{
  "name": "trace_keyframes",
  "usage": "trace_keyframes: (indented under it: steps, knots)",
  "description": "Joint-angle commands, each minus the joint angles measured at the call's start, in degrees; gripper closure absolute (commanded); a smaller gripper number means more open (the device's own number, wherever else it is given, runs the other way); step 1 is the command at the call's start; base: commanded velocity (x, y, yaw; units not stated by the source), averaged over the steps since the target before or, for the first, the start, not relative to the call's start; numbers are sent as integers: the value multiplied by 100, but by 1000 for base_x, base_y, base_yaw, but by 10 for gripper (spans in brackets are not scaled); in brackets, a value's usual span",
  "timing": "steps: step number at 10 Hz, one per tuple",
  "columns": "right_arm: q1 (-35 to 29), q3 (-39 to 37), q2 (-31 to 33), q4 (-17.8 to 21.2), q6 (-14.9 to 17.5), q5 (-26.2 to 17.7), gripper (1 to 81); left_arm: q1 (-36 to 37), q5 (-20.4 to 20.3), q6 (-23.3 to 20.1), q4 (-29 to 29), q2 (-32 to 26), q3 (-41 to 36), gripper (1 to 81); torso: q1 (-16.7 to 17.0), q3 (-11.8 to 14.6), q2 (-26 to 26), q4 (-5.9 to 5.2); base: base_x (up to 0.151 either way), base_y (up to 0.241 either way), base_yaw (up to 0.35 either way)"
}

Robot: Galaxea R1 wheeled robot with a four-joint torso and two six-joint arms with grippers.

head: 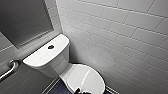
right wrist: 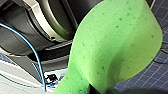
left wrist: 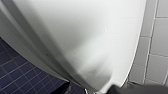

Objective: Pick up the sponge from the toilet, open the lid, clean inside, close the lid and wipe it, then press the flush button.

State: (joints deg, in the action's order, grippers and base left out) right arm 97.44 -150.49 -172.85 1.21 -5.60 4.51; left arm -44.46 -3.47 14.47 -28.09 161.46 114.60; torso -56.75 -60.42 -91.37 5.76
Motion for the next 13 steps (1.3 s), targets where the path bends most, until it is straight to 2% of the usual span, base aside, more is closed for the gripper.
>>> trace_keyframes:
  steps: [1, 13]
  knots:
    - [237, 21, 11, -68, 15, -539, 811, 583, 154, 152, -30, 44, -87, 10, 0, 0, 0, 0, 0, 0, 0]
    - [211, 30, -50, -77, 15, -583, 811, 723, 154, 249, -30, -149, -641, 10, 0, 0, 0, 0, 0, 0, 0]
